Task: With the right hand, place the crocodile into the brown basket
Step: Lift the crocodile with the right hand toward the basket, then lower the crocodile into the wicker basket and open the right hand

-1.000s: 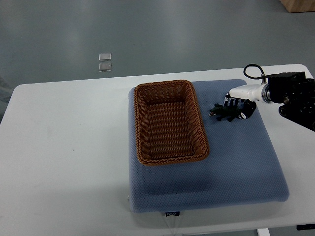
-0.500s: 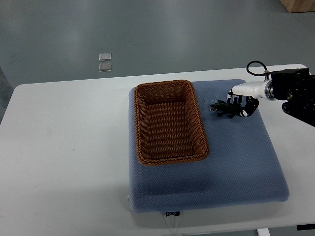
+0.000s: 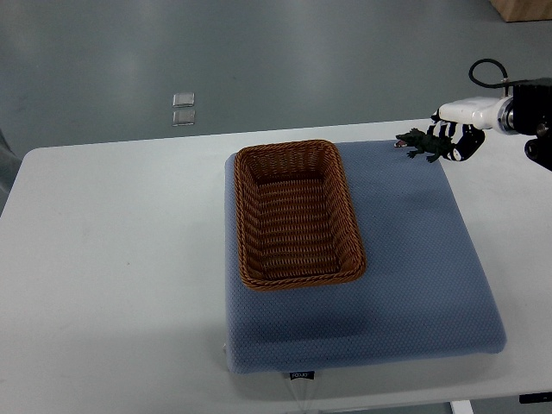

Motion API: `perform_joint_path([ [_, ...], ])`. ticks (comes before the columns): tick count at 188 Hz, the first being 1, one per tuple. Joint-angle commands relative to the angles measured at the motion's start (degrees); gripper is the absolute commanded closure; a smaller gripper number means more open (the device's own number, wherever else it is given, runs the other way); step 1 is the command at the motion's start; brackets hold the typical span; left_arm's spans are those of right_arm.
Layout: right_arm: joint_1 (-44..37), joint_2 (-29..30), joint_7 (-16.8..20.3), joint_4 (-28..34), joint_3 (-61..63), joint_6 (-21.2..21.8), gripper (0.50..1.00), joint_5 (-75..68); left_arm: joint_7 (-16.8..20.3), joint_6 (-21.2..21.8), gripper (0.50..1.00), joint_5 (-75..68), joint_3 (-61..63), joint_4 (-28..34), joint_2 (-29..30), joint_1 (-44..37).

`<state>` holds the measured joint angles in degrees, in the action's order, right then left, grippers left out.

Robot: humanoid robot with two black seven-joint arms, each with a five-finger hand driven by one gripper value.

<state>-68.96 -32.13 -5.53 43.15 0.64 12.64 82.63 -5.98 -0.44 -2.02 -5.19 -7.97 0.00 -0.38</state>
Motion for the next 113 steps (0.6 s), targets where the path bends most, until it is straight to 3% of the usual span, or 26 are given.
perform_joint_path([
  [1, -2.7, 0.4, 0.0, 0.4, 0.1, -0.9, 1.000, -0.2, 0.0, 0.0, 0.500, 0.0, 0.0, 0.1, 0.0, 0.0],
  [41, -8.2, 5.5, -0.3, 1.1, 0.3, -0.7, 1.000, -0.5, 0.0, 0.0, 0.500, 0.0, 0.0, 0.1, 0.0, -0.1],
  [113, -8.5, 16.2, -2.7, 4.9, 0.3, -0.4, 1.000, -1.2, 0.0, 0.0, 0.500, 0.0, 0.0, 0.0, 0.0, 0.0],
])
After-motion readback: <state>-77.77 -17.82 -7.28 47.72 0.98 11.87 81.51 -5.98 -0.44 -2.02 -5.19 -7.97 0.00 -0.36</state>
